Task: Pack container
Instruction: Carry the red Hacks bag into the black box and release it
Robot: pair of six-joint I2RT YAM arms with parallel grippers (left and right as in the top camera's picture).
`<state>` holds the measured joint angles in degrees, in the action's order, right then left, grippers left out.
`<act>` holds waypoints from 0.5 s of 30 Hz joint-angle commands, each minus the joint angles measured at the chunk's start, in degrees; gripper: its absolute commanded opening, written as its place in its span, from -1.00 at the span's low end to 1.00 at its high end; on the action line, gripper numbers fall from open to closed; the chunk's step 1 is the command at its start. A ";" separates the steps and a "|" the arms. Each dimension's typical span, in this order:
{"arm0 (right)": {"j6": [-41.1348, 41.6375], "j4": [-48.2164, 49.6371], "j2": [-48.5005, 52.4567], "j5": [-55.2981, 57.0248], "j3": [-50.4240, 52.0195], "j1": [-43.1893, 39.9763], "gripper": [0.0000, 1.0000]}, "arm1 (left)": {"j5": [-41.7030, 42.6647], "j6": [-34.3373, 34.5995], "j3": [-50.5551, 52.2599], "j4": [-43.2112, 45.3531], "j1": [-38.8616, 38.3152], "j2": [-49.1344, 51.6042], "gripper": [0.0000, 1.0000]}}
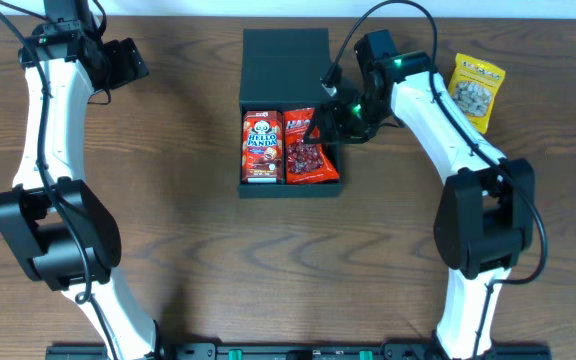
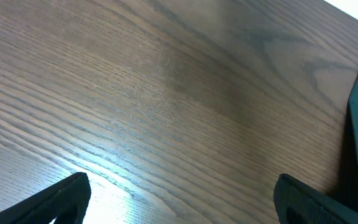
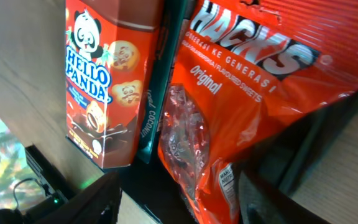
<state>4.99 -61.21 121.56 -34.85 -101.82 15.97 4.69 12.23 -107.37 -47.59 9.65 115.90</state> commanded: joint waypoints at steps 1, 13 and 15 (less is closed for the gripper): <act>0.76 -0.13 -0.48 0.76 -1.42 -0.90 0.11 | -0.24 0.61 0.02 -0.13 0.07 0.79 0.90; -6.47 -7.54 -5.77 4.61 -4.72 0.48 -0.98 | -0.22 0.61 0.02 -0.11 0.07 0.79 0.90; -9.31 -9.97 -5.40 4.63 -3.82 1.75 -0.98 | -0.24 0.61 0.02 -0.13 0.07 0.79 0.91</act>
<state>0.84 -69.71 116.40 -30.59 -105.73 15.75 4.69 12.23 -107.37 -47.62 9.65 115.90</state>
